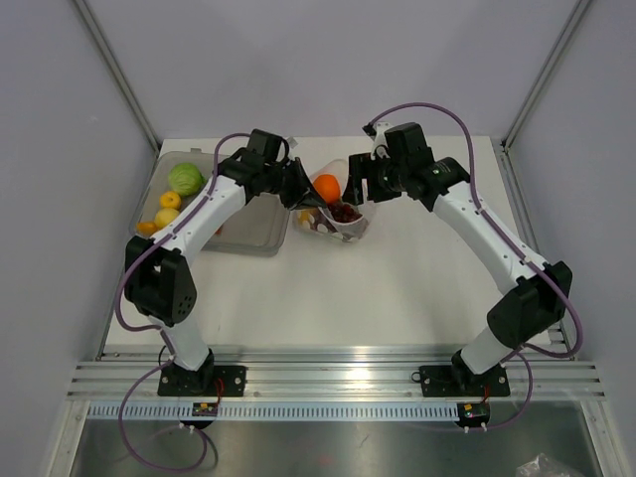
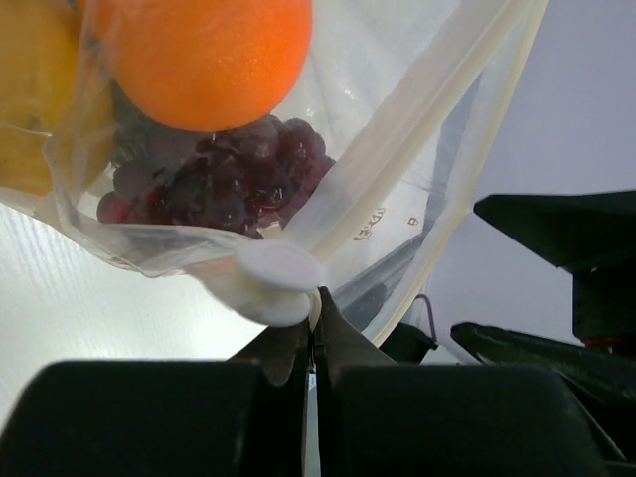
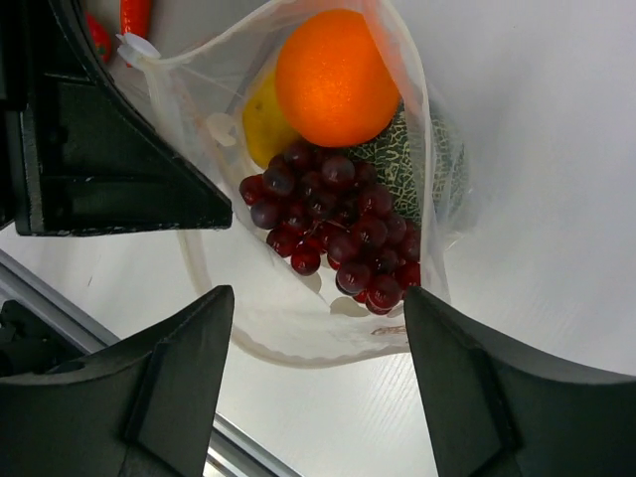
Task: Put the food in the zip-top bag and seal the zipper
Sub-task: Zip the zipper food storage bag at the center of the board.
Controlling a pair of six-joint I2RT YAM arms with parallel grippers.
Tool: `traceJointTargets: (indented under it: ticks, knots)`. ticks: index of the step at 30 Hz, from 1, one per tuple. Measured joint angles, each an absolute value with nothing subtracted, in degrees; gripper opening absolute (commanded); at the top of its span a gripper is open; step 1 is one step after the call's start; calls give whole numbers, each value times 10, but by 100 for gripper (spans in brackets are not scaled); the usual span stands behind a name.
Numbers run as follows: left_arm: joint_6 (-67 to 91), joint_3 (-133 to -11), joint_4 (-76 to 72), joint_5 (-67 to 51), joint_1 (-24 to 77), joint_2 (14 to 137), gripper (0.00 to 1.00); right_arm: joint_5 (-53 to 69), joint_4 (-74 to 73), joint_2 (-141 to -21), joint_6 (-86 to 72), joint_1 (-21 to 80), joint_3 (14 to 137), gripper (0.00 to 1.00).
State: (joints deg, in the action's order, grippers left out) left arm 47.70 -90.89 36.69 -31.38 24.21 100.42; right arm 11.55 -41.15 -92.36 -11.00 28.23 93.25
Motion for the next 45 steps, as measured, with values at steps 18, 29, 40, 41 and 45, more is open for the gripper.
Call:
traceJointTargets:
  ticks: [18, 29, 40, 41, 45]
  knots:
    - [539, -876, 329, -286, 242, 977, 0, 23, -436, -939, -11, 366, 1019, 68]
    - [548, -876, 329, -283, 242, 977, 0, 69, -449, -966, 30, 421, 978, 49]
    - [548, -877, 329, -283, 242, 977, 32, 20, -425, -988, 30, 423, 937, 0]
    - [540, -880, 330, -285, 242, 977, 47, 15, -422, -987, 30, 423, 935, 0]
    - [487, -935, 356, -318, 229, 985, 72, 0, -395, -976, 36, 423, 910, 0]
